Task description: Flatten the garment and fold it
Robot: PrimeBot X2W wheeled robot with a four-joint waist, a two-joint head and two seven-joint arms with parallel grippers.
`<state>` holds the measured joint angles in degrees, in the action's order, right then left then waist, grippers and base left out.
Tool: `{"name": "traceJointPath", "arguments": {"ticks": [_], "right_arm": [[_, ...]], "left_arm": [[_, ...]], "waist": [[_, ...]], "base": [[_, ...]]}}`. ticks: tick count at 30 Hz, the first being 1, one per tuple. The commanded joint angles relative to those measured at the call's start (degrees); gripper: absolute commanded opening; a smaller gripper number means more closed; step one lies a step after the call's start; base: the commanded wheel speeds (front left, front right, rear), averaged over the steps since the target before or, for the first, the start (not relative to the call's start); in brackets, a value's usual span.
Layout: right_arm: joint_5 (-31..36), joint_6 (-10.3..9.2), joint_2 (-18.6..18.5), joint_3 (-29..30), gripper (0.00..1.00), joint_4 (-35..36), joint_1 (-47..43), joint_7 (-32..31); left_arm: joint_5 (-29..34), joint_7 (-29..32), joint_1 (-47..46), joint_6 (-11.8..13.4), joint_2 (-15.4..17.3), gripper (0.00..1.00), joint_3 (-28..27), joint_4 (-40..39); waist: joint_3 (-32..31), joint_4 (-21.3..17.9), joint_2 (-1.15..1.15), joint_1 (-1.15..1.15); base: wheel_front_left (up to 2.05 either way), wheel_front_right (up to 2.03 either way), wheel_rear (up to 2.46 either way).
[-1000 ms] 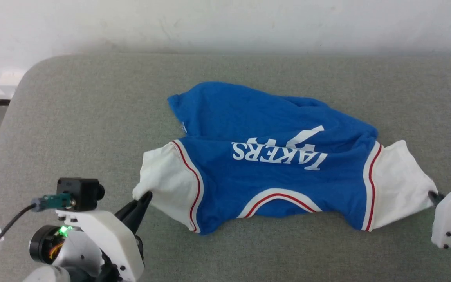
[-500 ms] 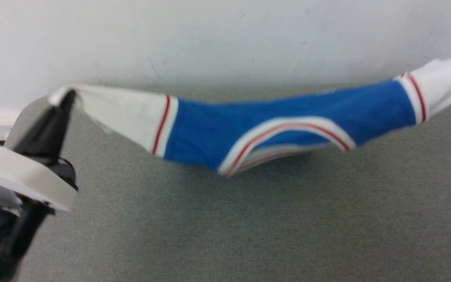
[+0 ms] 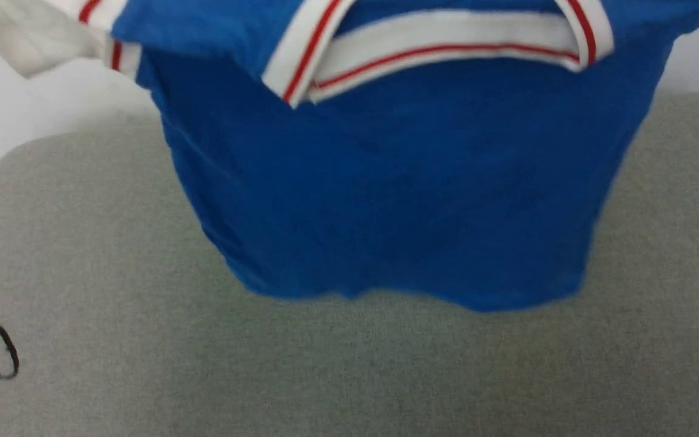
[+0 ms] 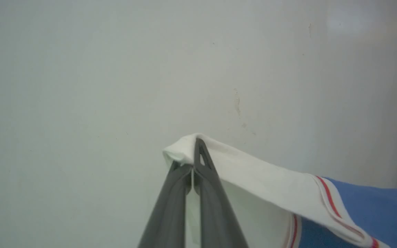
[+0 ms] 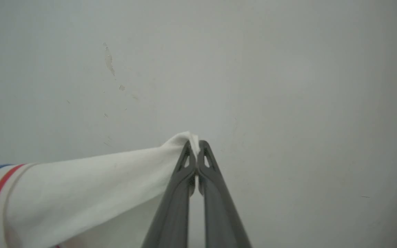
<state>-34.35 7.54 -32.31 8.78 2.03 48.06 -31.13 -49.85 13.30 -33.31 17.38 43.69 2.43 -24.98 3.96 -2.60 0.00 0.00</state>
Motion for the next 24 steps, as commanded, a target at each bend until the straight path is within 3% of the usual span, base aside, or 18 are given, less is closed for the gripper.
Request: {"name": "traceJointPath", "arguments": {"ticks": [1, 5, 11, 17, 24], "right_arm": [[1.07, -0.05, -0.23, -1.23, 0.00, -2.14, 3.14, 1.14], [3.72, -0.05, -0.06, -5.09, 0.00, -9.57, 11.23, 4.97], [8.44, -0.05, 1.22, -9.49, 0.00, -23.79, 24.24, 12.41], [11.87, -0.05, 3.96, -10.25, 0.00, -37.24, 36.64, 19.57], [12.69, -0.05, 6.00, -12.15, 0.00, -45.40, 41.84, 24.92]], "left_arm": [[0.59, 0.31, -3.31, -0.69, 0.39, 0.00, 0.58, 2.35], [1.32, 0.79, -11.89, -2.46, -0.42, 0.00, 3.41, 10.66], [3.67, 0.71, -26.63, -5.72, -4.94, 0.00, 9.67, 26.32], [6.99, -4.16, -40.85, -6.74, -10.36, 0.00, 12.12, 39.22], [8.88, -10.37, -48.60, -9.37, -13.50, 0.00, 13.29, 49.86]], "waist": [[4.35, -1.56, 0.00, 0.00], [9.53, -2.67, 0.00, 0.00], [16.38, -3.17, 0.00, 0.00], [21.59, -3.05, 0.00, 0.00], [24.24, -2.62, 0.00, 0.00]], "base": [[0.00, 0.00, 0.00], [0.00, 0.00, 0.00], [0.00, 0.00, 0.00], [0.00, 0.00, 0.00], [0.00, 0.00, 0.00]]}}
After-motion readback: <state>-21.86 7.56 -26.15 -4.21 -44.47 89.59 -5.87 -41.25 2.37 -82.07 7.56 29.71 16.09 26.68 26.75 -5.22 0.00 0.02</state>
